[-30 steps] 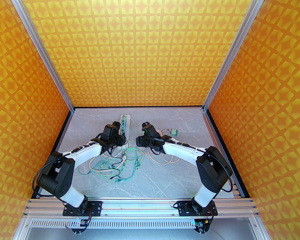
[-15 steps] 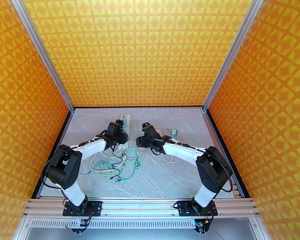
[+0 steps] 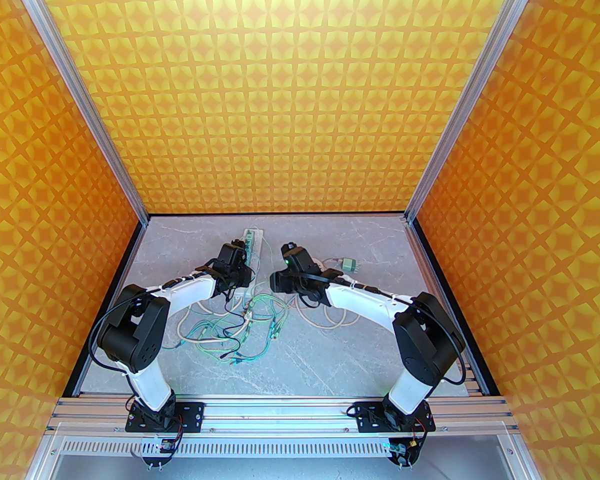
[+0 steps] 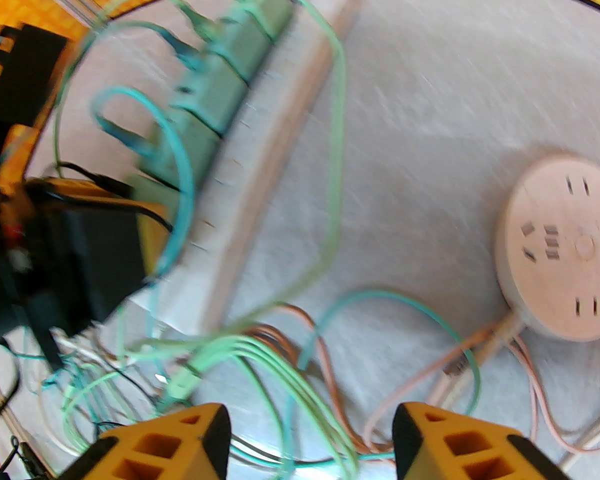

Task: Pull the plug off the socket

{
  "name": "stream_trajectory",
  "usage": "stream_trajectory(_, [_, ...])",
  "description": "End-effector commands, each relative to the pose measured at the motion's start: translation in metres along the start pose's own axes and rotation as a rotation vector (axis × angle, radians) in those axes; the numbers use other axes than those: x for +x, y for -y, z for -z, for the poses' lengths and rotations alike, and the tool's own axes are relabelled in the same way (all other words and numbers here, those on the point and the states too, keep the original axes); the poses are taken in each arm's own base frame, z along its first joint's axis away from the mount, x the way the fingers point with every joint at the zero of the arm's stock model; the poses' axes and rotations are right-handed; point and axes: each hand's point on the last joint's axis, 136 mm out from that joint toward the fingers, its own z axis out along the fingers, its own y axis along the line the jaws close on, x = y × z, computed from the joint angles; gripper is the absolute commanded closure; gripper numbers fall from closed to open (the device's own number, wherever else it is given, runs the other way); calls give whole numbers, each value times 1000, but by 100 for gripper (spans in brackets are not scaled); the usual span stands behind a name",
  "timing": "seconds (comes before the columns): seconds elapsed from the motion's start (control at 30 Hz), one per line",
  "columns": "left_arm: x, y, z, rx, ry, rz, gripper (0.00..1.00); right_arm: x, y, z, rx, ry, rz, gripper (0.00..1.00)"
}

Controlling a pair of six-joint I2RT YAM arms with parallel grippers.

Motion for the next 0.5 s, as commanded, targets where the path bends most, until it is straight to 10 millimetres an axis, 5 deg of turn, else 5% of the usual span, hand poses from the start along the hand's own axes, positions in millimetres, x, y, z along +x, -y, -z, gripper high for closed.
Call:
stream_trajectory(0.0, [5,-4,-1,-18,-9,-14,71,-30,-8,-8,-73,34,-59,60])
stream_trajectory(0.2, [2,-2,2,-11,-7,-14,70,-53,-3,-49,-221,-8,-235,88])
stream_trajectory(0.47, [-1,4,2,-3,-13,-23,70,-59,-17,-96,-332,-72,-348,100])
